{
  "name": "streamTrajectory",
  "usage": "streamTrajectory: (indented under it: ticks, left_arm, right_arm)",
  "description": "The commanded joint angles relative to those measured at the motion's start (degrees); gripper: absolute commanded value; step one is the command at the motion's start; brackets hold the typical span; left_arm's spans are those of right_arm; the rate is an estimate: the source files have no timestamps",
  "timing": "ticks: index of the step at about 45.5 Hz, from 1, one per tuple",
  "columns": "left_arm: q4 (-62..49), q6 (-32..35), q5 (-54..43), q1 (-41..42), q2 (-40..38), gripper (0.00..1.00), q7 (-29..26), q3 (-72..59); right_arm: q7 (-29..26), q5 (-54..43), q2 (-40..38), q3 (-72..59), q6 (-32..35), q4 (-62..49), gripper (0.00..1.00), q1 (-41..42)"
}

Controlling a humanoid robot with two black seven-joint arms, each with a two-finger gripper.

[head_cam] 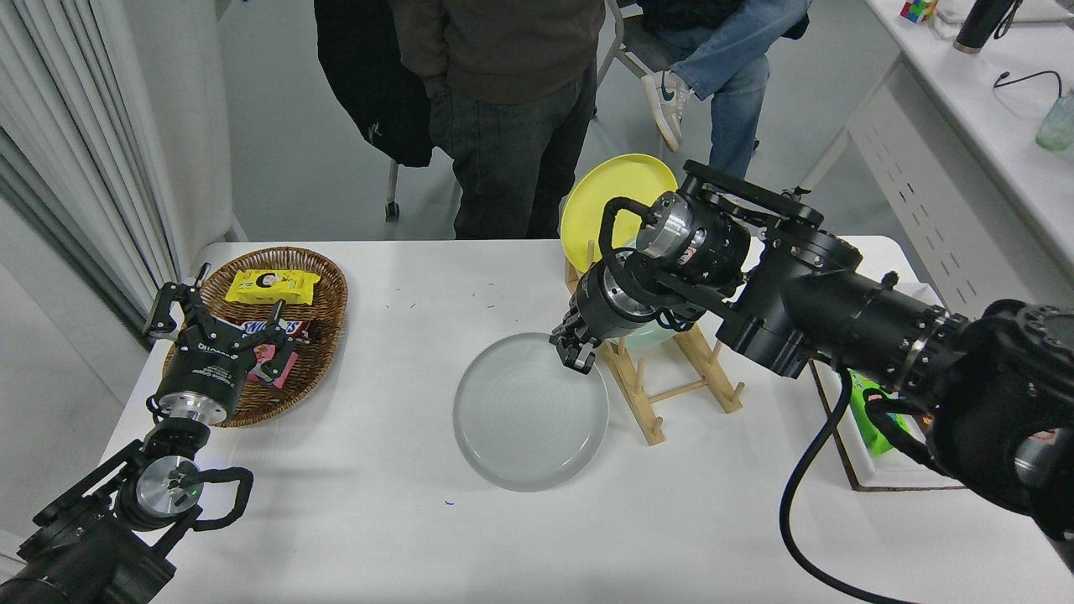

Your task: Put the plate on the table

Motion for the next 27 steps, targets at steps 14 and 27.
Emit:
streamTrajectory:
  ticks: [14, 27]
  left_arm:
    - [0.0, 0.0, 0.0, 0.0, 0.0, 0.98, 0.0, 0.0]
    - [0.0, 0.0, 0.0, 0.0, 0.0, 0.98, 0.0, 0.0]
  right_arm:
    - [0.2, 3.3, 0.0, 0.0, 3.3, -2.7, 0.0, -3.3]
    - [0.2, 10.0, 0.0, -0.1, 0.5, -3.3, 0.0, -3.3]
